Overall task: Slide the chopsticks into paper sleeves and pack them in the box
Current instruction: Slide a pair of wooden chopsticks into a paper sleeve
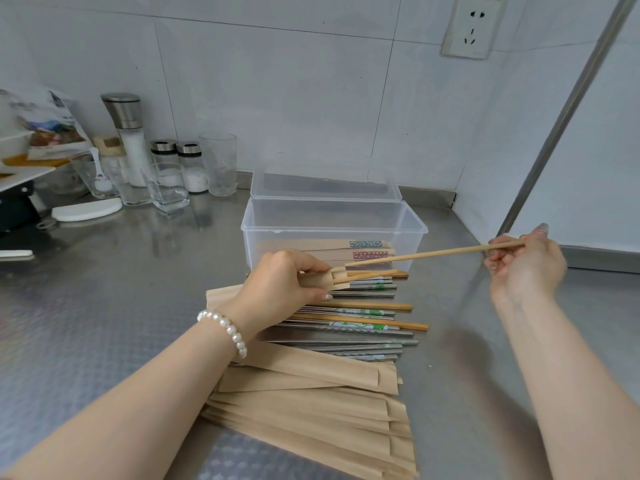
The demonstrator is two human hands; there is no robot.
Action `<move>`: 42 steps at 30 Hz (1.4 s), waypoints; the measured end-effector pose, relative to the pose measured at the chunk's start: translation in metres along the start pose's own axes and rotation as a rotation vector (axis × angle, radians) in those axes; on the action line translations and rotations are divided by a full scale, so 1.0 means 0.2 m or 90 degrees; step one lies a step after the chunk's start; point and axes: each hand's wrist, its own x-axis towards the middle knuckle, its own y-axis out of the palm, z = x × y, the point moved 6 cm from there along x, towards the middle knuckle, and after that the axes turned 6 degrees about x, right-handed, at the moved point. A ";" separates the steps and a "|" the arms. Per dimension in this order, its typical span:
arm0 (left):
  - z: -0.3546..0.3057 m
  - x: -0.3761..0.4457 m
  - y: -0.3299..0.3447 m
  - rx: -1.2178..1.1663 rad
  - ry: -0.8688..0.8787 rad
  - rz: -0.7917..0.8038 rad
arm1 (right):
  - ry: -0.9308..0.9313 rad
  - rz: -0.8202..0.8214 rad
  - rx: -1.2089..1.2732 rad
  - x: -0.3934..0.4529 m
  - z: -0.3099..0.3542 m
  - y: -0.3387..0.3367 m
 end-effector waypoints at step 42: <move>-0.04 -0.01 -0.03 -0.015 0.045 -0.028 | 0.252 0.432 -0.370 -0.39 -0.26 0.26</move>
